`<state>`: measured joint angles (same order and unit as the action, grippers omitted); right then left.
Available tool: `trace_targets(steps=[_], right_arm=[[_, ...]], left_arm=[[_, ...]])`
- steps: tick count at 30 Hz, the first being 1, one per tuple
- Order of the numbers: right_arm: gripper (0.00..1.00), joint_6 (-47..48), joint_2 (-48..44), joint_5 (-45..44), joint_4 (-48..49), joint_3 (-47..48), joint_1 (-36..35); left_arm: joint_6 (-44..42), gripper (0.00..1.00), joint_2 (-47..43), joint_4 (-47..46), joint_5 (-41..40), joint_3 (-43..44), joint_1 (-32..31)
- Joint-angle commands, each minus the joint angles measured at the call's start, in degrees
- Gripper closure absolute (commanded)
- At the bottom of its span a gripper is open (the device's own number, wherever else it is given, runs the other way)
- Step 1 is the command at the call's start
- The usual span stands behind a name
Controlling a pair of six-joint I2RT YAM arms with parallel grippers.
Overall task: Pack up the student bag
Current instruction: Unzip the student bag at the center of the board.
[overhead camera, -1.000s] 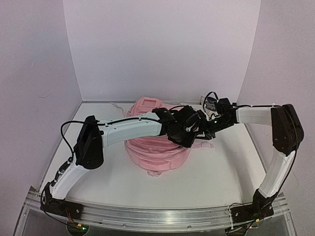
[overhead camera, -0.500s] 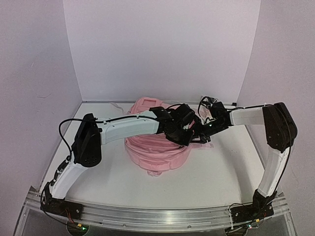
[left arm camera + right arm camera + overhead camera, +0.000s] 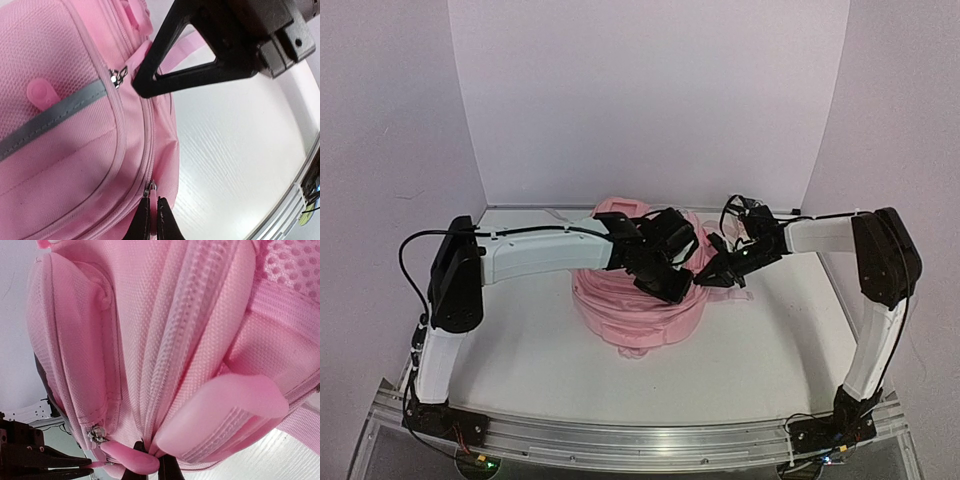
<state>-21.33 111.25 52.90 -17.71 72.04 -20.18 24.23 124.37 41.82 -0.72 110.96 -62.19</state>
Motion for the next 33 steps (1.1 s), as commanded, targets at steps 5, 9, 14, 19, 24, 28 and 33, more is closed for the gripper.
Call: trace_targets(steps=[5, 9, 14, 19, 24, 28, 33], right_arm=[[1.0, 1.18, 2.17, -9.7, 2.81, 2.75, 0.22], [1.0, 1.5, 2.17, -10.2, 2.73, 3.29, 0.66], [1.0, 2.23, 1.73, -10.6, 2.46, 3.31, 1.6], [1.0, 3.3, 0.95, -11.01, 1.67, 2.93, 2.27], [1.0, 3.4, 0.49, -10.66, 1.22, 3.26, 2.53], [0.93, 2.35, -0.35, -3.73, 1.13, 2.65, 2.37], [0.53, 1.22, -4.08, 0.32, 1.2, -0.9, 1.48]], left_arm=[[5.22, 1.0, -13.84, 4.12, 3.54, -12.73, -3.02], [8.84, 1.0, -17.56, 5.15, -1.82, -18.22, -3.01], [14.24, 1.0, -21.34, 7.53, -6.8, -23.2, -3.02], [19.65, 1.0, -25.71, 10.63, -12.11, -28.04, -3.0], [21.01, 1.0, -28.19, 10.82, -12.64, -31.45, -2.99], [16.8, 1.0, -26.65, 5.25, -9.15, -30.38, -3.06], [14.83, 0.91, -21.18, 3.16, -5.63, -25.68, -3.1]])
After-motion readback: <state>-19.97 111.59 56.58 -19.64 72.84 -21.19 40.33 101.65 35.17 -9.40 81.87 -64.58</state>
